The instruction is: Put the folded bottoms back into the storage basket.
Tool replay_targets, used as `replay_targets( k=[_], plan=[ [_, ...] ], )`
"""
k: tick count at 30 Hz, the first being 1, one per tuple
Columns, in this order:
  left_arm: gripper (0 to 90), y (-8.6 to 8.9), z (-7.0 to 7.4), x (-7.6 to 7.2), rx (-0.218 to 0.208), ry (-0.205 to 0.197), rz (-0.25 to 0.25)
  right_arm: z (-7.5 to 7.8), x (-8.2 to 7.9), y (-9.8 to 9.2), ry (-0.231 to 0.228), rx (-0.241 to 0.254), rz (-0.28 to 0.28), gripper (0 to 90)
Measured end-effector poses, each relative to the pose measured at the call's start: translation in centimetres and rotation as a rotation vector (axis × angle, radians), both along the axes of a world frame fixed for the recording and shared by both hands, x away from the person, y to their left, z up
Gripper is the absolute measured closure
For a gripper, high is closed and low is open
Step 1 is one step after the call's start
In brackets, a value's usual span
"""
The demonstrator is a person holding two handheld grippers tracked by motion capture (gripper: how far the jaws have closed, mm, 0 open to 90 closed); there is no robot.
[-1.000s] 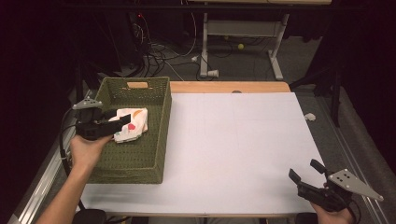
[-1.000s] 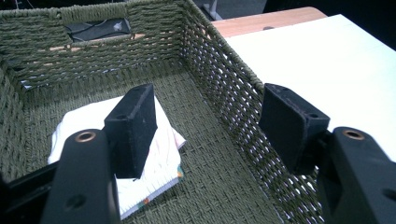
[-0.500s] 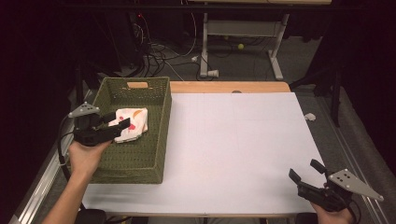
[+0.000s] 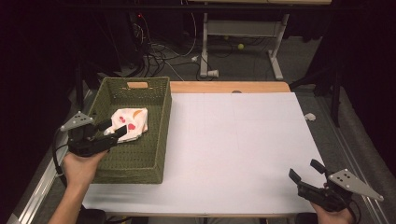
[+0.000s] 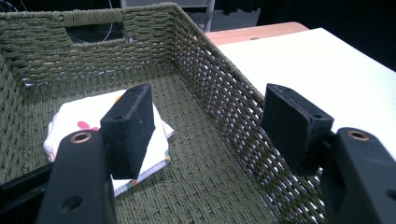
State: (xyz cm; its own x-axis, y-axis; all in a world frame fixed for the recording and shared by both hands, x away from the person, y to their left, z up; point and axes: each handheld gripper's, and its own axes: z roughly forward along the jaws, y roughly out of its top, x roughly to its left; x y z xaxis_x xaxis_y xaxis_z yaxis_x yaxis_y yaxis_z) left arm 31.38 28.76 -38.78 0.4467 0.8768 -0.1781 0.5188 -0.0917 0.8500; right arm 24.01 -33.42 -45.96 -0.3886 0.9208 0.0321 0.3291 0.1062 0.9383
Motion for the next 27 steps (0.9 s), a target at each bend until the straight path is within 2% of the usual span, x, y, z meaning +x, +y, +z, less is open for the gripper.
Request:
replay_targets(
  k=[11,19,27],
  plan=[
    [33.1,0.1,-0.3,-1.3,0.003,-0.012,-0.001,0.0,0.0,0.0,-0.002,-0.004,0.003,17.6],
    [31.2,0.1,-1.0,-2.5,0.031,-0.019,-0.002,0.0,0.0,0.1,-0.004,-0.006,0.004,17.6],
    [31.2,0.3,-1.3,-3.7,0.028,-0.032,0.003,0.0,0.0,0.1,-0.004,-0.008,0.004,17.7]
  ],
)
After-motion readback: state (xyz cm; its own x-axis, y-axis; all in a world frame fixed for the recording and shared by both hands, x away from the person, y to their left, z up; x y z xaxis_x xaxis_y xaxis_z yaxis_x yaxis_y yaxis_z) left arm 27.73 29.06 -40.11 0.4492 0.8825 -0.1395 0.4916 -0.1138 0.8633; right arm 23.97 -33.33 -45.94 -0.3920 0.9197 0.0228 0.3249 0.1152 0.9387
